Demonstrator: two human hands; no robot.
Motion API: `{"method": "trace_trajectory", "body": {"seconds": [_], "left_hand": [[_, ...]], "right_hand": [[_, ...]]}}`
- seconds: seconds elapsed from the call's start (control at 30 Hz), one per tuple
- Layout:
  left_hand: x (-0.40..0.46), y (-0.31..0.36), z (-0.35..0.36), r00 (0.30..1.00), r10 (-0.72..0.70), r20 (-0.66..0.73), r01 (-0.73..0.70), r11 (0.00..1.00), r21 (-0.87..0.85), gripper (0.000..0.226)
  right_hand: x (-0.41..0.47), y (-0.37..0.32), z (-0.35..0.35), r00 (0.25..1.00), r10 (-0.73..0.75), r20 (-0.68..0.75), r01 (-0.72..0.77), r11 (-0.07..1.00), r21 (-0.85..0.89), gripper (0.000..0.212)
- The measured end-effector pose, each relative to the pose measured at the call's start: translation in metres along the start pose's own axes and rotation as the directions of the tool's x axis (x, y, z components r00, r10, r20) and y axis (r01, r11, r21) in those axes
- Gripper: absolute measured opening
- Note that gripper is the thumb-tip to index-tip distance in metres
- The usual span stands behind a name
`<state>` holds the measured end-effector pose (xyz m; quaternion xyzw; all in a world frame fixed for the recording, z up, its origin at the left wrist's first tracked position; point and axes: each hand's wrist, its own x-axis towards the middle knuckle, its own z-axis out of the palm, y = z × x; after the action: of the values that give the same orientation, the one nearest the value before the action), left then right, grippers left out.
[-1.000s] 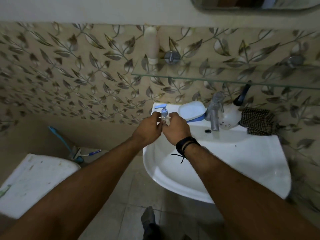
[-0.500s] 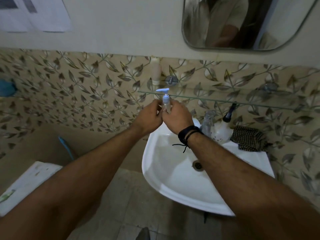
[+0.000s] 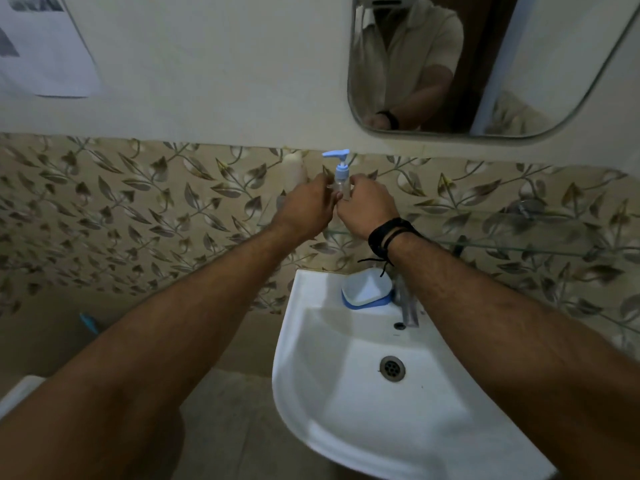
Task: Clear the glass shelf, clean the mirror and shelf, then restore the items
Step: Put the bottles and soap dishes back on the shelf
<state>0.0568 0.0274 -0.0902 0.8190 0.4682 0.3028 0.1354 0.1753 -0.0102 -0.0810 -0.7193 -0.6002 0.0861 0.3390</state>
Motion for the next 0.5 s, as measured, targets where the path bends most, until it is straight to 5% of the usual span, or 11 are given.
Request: {"method": "trace_trajectory", "body": {"seconds": [0.5], "left_hand": [[0.022,-0.026,0.012,0.999,0.033,0.022,-0.032,0.999,-0.007,0.037]], "right_hand": [[0.024,0.003,0.022,0.996,0.084,-0.011,-0.084,0.996,-0.035,0.032]]}}
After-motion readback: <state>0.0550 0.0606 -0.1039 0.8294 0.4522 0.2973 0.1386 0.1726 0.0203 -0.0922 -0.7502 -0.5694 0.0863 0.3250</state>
